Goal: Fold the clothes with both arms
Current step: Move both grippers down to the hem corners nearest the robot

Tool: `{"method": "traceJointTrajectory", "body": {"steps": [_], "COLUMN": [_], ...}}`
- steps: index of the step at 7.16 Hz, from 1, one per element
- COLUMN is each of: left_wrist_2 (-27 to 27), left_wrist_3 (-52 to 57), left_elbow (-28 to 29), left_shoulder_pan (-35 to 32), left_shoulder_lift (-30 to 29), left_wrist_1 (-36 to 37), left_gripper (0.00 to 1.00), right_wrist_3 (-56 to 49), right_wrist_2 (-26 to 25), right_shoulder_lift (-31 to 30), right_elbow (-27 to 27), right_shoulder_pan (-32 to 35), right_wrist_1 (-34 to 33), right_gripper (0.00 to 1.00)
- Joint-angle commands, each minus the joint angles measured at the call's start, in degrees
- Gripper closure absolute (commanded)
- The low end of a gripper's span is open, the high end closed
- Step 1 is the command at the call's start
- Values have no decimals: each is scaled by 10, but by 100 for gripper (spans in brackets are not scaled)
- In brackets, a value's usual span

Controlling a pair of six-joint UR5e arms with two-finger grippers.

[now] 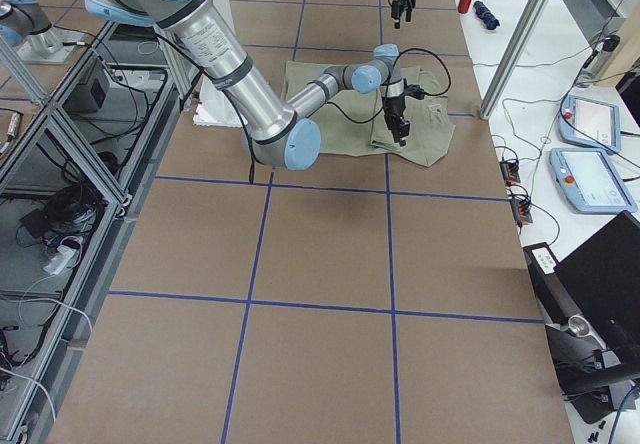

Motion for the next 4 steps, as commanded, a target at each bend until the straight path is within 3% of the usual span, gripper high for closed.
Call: {"method": "traceJointTrajectory", "body": {"steps": [1, 3, 4], "left_wrist_2": [34, 130, 146], "left_wrist_3": [-102, -272, -321], "left_elbow": [-99, -221, -259], "left_shoulder_pan": [13, 108, 137], "left_shoulder_lift": [61, 132, 153], "left_wrist_1": [0, 0, 0], "left_gripper": [0, 0, 0], "right_wrist_3": [129, 269, 336], "right_wrist_2": [96, 126, 112], "right_shoulder_lift": [-62, -193, -251], "right_elbow": [70, 225, 295], "right_shoulder_pan": [8, -29, -59], "right_wrist_1": [86, 136, 139], "right_gripper": [0, 0, 0]}}
